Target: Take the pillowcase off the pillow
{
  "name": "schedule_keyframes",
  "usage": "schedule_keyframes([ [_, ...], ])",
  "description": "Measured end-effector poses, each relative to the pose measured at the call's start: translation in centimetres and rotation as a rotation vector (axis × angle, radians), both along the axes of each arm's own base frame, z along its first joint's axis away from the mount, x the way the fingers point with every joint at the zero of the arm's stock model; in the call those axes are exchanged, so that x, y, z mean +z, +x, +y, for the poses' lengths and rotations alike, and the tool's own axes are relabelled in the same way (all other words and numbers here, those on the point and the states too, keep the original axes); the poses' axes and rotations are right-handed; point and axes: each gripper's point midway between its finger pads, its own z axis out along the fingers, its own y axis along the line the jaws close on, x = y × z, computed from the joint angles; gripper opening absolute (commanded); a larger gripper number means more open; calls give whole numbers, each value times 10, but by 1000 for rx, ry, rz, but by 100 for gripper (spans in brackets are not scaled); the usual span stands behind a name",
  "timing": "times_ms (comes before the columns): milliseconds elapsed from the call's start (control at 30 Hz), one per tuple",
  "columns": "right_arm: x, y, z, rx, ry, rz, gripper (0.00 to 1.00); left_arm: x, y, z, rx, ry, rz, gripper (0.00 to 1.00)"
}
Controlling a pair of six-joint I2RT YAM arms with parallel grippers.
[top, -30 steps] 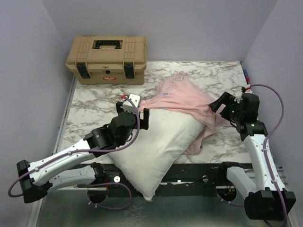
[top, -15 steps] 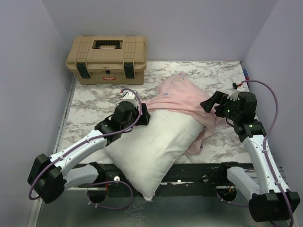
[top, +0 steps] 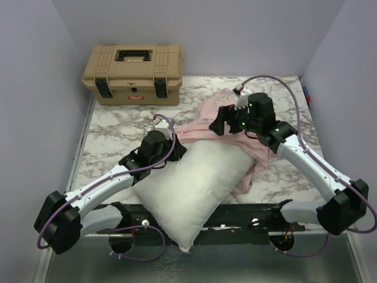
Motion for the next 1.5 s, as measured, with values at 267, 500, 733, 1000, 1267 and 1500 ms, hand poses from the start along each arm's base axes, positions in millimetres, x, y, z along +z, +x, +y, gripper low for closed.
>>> schedule_keyframes([
  [267,-3,8,81,216,-175,-68,100,2,-8,0,-27,-23,-13,0],
  [500,-52,0,111,322,-358,-15,96,4,-10,2,-31,-21,-21,0],
  [733,-68,19,92,216,-484,-35,44,9,-12,6,-14,-18,-35,0],
  [1000,-58,57,43,-77,-575,-68,1,29,-13,18,20,14,-70,0],
  [1267,1,91,-86,-489,-405,-65,1,69,-7,23,33,46,-141,0],
  [1500,48,80,-167,-743,-221,-109,1,95,0,38,81,124,-197,0],
])
